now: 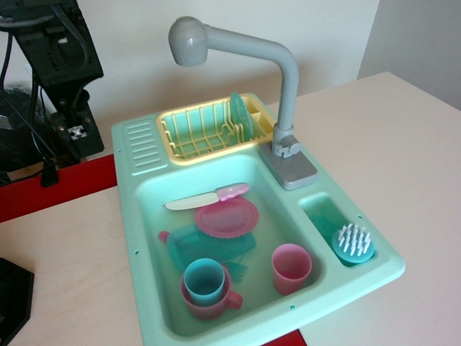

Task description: Turn faucet front to right

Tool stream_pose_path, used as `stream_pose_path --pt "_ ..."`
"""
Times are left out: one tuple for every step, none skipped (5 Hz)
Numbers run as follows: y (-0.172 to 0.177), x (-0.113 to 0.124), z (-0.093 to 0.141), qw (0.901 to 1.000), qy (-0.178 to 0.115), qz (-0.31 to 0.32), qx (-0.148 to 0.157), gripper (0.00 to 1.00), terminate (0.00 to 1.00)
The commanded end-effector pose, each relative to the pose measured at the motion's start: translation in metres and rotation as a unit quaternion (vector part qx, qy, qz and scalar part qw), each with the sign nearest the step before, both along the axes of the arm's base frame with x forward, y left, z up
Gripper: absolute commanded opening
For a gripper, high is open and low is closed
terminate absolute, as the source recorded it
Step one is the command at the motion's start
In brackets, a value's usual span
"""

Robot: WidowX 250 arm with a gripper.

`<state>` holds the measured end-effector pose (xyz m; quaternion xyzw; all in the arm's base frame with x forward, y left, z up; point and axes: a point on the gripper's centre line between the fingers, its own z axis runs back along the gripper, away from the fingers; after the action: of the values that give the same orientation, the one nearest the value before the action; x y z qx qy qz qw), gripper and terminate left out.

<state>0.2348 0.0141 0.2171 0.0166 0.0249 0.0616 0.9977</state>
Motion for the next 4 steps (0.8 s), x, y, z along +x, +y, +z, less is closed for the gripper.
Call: stream_pose_path --pt "0.0 0.0 0.0 1.0 0.0 0.0 0.0 1.0 0.0" --pt "0.004 0.019 -0.001 1.0 0.001 0.004 0.008 1.0 0.0" --pt "0.022 0.039 -0.004 0.9996 0.005 0.028 0.004 1.0 0.0" --pt "0.044 0.053 -0.013 0.9991 0.014 0.039 0.009 1.0 0.0"
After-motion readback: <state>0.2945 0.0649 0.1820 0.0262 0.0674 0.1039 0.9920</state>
